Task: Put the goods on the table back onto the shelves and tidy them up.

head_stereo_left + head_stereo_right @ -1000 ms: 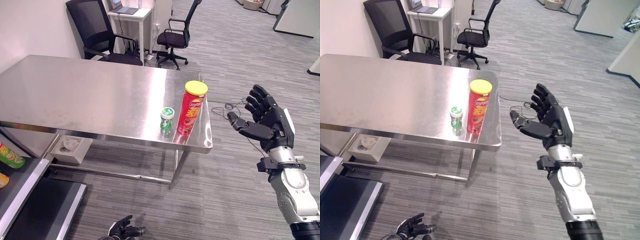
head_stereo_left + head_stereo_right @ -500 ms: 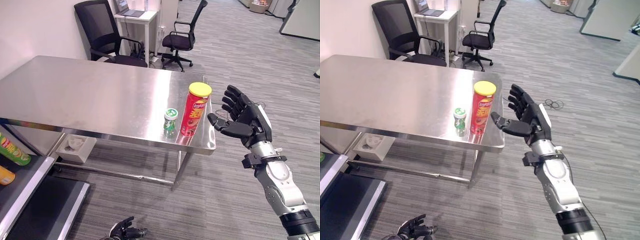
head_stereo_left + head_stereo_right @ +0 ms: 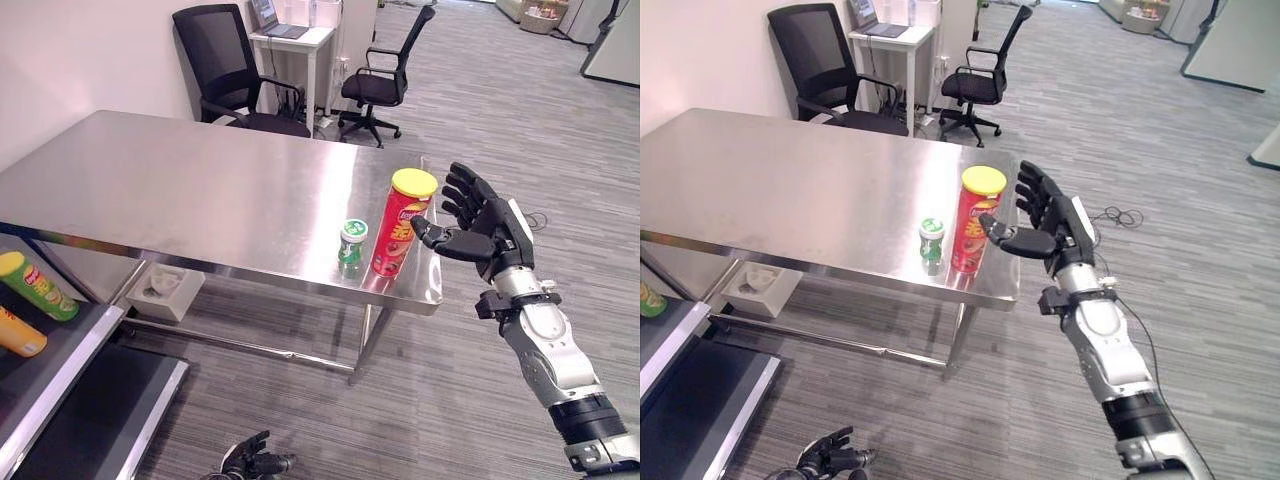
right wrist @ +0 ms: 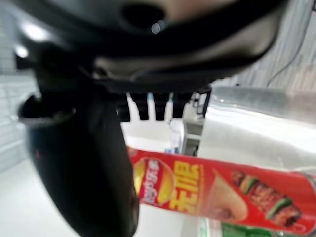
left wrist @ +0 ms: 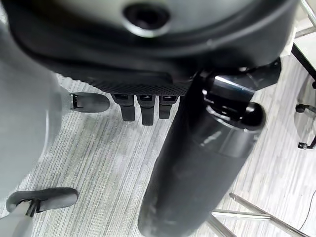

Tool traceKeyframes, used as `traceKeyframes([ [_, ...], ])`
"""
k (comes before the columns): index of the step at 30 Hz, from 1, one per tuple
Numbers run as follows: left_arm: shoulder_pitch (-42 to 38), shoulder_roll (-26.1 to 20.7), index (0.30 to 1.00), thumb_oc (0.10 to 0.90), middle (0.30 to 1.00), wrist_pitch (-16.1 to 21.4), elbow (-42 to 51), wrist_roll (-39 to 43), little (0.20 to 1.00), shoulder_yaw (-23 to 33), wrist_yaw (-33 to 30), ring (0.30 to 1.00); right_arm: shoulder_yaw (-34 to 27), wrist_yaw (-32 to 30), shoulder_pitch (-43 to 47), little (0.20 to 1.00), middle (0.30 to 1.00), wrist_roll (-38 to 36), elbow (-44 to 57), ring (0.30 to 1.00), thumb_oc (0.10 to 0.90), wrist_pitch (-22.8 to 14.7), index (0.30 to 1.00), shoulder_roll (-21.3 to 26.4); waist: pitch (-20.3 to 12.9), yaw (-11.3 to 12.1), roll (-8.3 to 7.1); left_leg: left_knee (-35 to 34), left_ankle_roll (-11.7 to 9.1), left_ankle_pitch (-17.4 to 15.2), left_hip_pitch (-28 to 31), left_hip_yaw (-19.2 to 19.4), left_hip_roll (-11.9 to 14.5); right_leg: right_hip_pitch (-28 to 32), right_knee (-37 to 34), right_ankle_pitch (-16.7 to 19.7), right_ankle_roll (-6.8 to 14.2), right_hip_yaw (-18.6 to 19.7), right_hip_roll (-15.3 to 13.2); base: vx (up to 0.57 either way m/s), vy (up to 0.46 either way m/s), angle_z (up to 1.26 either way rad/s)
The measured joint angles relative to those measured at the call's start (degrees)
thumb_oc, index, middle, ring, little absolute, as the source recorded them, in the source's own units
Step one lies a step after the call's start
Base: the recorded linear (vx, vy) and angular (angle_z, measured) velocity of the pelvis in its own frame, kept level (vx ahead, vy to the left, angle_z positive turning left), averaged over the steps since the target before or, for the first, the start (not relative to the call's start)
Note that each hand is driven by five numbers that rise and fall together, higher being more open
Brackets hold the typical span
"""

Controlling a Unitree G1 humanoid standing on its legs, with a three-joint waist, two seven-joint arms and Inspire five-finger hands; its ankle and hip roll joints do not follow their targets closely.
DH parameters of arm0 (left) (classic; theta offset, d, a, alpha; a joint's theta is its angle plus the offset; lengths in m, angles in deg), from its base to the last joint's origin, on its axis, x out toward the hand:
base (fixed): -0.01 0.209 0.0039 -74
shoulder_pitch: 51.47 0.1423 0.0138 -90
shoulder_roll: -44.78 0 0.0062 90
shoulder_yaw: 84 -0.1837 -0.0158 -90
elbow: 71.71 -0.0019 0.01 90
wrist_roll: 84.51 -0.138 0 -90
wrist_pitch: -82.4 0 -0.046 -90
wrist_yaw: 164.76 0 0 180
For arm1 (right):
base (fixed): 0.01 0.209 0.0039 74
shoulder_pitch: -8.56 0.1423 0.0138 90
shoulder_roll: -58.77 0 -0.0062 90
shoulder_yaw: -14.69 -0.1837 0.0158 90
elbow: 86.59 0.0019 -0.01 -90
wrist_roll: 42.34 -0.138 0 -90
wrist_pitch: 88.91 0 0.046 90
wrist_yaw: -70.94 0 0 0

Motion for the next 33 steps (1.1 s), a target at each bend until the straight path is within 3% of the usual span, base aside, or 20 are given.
traceKeyframes([
  [9,0.04,-0.3,0.9,0.8,0.9,-0.01,0.11,0.54,0.9,0.02,-0.15,0.9,3.03,-0.1,3.6,0.9,0.9,-0.01,-2.65,0.9,0.8,0.94,0.9,0.4,0.08,0.86,-0.13,0.0,0.0,0.17,-0.43,-1.23,-0.16,0.21,0.03,-0.01,-0.02,-1.2,0.03,0.01,0.003,0.07],
  [12,0.21,-0.59,0.9,0.8,0.9,-0.01,0.2,1.66,0.9,0.09,-0.21,0.9,5.14,-0.41,7.2,0.9,0.9,-0.15,-8.1,0.9,0.8,1.12,0.9,0.39,0.13,1.16,-0.22,0.0,-0.05,0.25,-0.64,-1.23,-0.13,0.02,0.02,-0.04,-0.07,-1.2,0.04,0.02,0.003,0.0],
  [33,-0.04,-1.17,0.9,0.8,0.9,0.01,0.28,5.08,0.9,2.02,-1.18,0.9,7.76,-1.45,10.99,0.9,0.9,-3.03,-13.25,0.9,0.8,2.27,0.9,-0.42,0.48,3.79,-1.45,0.01,-0.09,0.46,-0.81,-1.7,-0.18,0.11,0.04,-0.03,-0.07,-1.57,0.08,0.0,0.0,0.0],
])
